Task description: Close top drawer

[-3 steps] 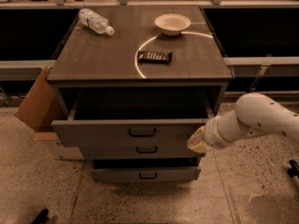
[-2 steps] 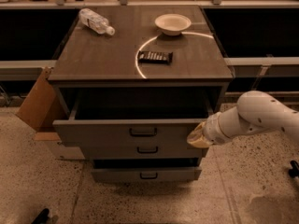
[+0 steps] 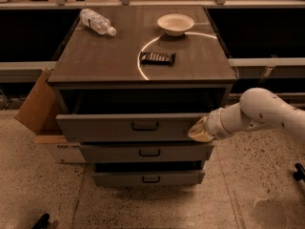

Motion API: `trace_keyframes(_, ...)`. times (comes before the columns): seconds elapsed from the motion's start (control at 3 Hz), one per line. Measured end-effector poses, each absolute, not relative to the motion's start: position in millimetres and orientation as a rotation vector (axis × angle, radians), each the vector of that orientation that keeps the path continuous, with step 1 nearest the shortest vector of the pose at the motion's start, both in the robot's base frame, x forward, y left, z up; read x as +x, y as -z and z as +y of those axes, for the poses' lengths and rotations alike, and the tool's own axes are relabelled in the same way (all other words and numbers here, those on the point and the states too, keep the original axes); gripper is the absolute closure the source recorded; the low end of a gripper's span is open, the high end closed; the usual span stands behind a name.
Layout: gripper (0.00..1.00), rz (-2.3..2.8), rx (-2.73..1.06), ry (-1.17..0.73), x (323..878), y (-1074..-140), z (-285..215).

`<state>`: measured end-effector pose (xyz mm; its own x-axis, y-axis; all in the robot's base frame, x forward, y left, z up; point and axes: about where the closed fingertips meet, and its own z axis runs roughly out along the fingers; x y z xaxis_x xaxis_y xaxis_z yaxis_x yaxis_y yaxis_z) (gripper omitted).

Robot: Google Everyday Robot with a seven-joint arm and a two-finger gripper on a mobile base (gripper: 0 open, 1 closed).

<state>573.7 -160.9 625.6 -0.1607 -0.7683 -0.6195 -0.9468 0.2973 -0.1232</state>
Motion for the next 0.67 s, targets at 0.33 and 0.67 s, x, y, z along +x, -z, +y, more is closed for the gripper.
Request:
trace_keyframes(0.33, 1.00, 1.974, -1.501, -0.379, 590, -628, -164)
trace_keyframes(0.67, 1.00, 1.981, -1.470, -0.372, 613, -630, -170)
